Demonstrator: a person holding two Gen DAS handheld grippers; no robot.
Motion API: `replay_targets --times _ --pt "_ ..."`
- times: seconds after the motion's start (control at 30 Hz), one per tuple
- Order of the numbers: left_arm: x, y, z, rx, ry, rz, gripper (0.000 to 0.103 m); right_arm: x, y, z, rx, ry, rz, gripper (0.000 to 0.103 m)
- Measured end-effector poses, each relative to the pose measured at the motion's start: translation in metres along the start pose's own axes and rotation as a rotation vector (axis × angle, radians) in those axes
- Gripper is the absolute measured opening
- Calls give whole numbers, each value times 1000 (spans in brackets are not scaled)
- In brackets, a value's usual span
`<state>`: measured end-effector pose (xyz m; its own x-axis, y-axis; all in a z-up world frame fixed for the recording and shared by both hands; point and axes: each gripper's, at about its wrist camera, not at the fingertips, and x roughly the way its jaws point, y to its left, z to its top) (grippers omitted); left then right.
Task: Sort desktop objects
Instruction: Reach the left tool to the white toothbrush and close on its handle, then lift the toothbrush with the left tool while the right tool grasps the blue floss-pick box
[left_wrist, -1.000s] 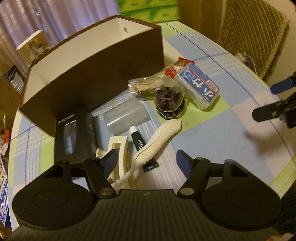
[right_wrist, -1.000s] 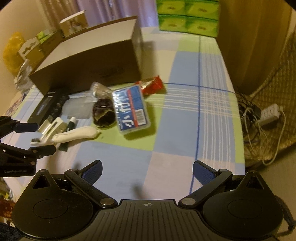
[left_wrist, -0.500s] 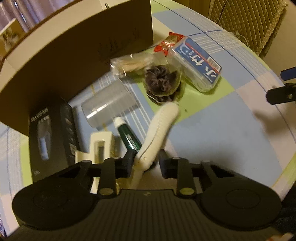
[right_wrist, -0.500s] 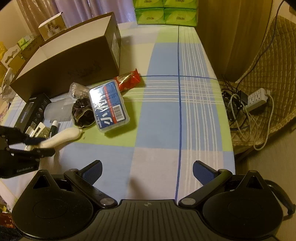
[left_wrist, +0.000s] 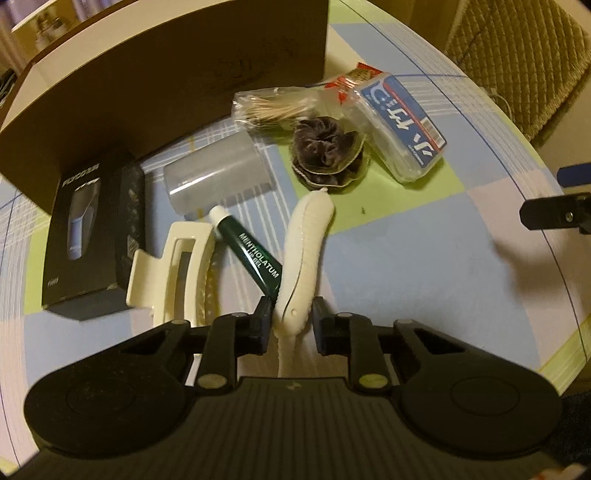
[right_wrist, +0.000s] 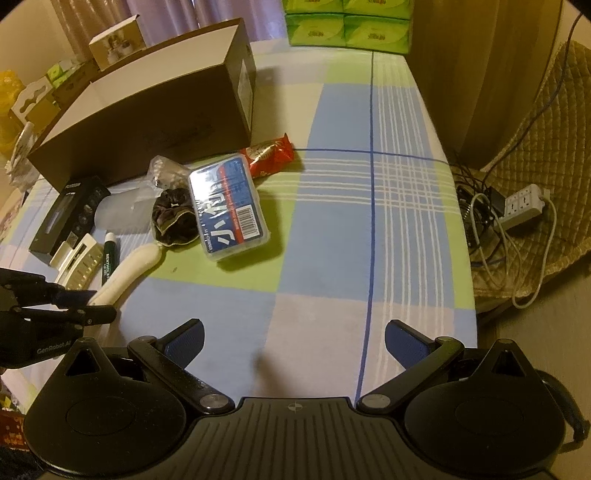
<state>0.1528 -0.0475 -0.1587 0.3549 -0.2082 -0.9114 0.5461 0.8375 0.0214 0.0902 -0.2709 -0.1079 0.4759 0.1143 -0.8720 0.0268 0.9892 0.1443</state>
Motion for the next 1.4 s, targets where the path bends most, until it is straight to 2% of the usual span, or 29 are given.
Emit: replay_targets --times 0.4,0.7,0.77,0.83,1.0,1.27,1.4 --pt "-39 16 2 -121 -90 -25 17 7 15 7 -72 -23 56 101" --pt "-60 25 6 -161 -152 -28 16 20 25 23 -126 -65 94 101" --pt "-63 27 7 -167 -161 -28 16 22 28 27 -144 -83 95 99" --pt "-65 30 8 -177 -168 -32 16 26 30 31 -155 -89 101 91" --pt "-72 35 8 -192 -188 -38 16 35 33 40 -167 -103 110 86" --pt "-80 44 10 -211 -211 -39 16 53 41 52 -200 -103 93 83" --pt "-82 49 11 -221 -220 -34 16 63 44 56 -216 -90 81 75"
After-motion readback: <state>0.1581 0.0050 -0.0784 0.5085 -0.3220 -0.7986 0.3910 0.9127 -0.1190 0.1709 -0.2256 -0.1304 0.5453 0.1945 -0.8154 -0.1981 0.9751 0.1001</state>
